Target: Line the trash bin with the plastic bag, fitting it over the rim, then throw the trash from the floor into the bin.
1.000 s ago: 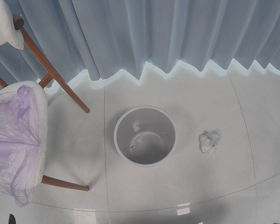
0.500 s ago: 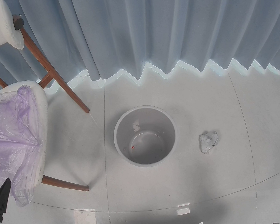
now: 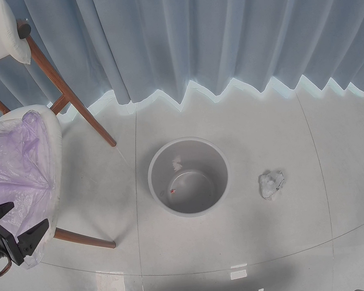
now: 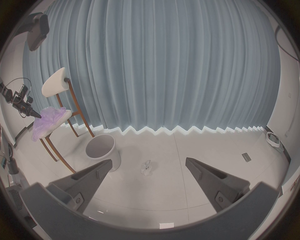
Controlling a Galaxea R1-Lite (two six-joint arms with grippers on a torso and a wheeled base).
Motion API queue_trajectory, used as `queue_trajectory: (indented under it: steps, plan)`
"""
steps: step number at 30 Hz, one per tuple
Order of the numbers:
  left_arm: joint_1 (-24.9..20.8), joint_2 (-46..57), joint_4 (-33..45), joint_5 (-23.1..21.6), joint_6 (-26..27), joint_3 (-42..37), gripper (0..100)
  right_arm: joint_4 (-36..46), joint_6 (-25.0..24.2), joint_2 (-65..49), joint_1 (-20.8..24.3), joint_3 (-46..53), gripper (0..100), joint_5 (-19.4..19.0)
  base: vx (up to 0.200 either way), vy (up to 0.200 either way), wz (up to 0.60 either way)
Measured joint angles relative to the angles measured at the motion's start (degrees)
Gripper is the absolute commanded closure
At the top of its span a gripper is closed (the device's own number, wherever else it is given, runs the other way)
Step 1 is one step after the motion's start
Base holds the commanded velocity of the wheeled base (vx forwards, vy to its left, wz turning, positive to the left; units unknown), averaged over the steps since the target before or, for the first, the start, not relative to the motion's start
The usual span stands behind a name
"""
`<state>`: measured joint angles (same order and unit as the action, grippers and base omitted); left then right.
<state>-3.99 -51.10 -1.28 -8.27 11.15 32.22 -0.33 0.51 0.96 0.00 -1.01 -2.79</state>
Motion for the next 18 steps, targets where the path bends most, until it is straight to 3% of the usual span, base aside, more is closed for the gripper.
queue_trajectory:
  steps: [5,13,18]
  plan:
    - [-0.5,-4.7,-5.1,2.2,2.3,0.1,0,0.0,0.0,0.0,0.0,0.0,0,0.0,0.0,0.0,0.0]
    - [-4.4,-13.2,-14.3,16.6,2.2,0.4,0,0.0,0.1,0.0,0.0,0.0,0,0.0,0.0,0.0,0.0]
    - [-6.6,-18.4,-18.1,20.8,2.2,0.8,0,0.0,0.1,0.0,0.0,0.0,0,0.0,0.0,0.0,0.0]
